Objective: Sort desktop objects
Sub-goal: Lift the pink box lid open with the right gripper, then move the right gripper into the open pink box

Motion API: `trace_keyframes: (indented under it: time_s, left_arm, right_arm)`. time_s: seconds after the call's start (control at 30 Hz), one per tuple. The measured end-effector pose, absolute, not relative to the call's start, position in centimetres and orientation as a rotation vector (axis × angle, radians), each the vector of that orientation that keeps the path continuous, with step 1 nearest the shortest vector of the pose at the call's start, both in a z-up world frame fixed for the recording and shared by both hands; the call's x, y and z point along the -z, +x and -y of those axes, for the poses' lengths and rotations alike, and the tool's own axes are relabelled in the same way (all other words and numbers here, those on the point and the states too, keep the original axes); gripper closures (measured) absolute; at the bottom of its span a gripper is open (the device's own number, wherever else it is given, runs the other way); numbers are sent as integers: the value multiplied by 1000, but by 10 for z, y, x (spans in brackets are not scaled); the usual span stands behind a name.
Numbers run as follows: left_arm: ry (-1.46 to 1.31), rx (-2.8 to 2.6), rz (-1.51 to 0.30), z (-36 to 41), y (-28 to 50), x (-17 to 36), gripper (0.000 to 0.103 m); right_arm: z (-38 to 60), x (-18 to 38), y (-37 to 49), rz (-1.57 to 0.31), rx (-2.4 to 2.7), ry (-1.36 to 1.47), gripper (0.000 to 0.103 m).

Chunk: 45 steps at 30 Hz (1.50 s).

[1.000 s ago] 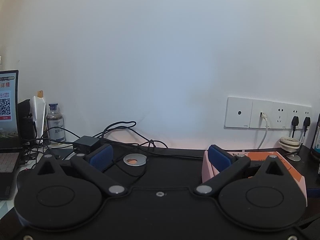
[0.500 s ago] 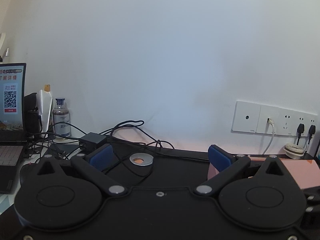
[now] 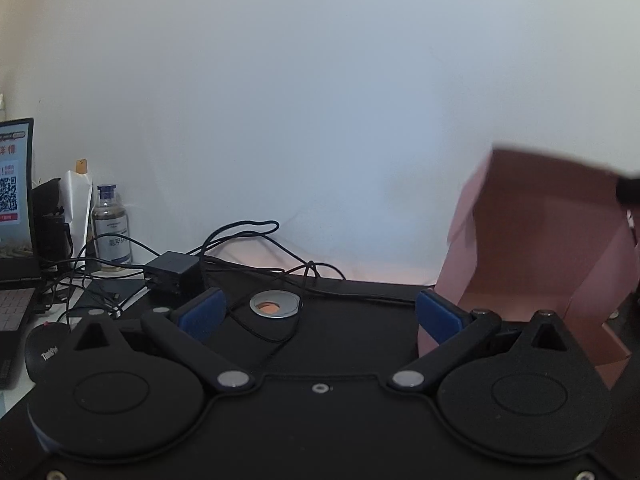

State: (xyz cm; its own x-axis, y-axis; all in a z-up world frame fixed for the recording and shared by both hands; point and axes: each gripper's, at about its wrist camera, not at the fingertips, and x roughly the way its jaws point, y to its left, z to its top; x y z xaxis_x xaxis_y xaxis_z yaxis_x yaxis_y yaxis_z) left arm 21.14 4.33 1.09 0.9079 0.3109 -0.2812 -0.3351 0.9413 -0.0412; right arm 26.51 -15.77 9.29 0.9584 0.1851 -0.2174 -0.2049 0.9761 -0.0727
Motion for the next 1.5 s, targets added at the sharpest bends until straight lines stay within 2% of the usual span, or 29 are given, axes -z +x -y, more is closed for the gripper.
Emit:
trace_keyframes:
  time_s: [0.23, 0.6, 1.17, 1.5]
  left_arm:
    - [-69, -339, -341, -40, 224, 0, 0]
    - [-35, -345, -352, -40, 230, 2, 0]
    - [3, -332, -344, -30, 228, 2, 0]
    - [-89, -337, -350, -45, 228, -4, 0]
  right_arm:
    - [158, -113, 313, -156, -153, -27, 1]
    - [124, -99, 389, -201, -69, -113, 1]
    - [91, -43, 448, -452, -27, -232, 1]
    - [86, -35, 455, -530, -24, -285, 1]
